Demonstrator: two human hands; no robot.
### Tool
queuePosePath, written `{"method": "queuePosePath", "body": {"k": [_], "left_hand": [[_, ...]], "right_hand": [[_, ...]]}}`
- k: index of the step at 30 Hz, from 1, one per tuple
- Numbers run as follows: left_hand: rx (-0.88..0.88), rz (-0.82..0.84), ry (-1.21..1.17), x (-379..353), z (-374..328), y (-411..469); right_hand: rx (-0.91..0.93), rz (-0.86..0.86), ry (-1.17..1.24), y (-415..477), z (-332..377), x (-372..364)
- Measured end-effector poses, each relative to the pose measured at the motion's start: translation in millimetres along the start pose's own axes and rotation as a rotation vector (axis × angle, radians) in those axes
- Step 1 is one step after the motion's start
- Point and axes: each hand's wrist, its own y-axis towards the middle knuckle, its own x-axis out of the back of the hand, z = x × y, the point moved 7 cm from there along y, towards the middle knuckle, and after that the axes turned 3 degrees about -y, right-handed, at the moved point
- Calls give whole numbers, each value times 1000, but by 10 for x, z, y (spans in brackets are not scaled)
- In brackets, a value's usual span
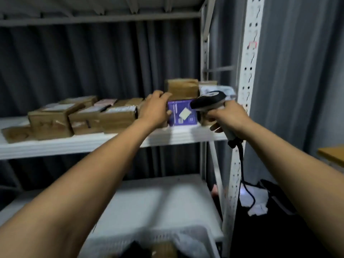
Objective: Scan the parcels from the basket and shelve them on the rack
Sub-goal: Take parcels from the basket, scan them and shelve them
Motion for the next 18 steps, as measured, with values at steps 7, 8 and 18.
{"method": "queuePosePath", "body": {"k": [7, 8, 18], "left_hand": [[2, 164, 6, -540, 353, -1278], [15, 208, 7, -662, 406, -1488], [167, 632, -232, -2033, 178, -3584]], "right_hand": [[-69, 139, -161, -759, -677, -610], [-83, 164, -187, -878, -784, -686], [-190, 375, -326, -1986, -1843, -1129]]}}
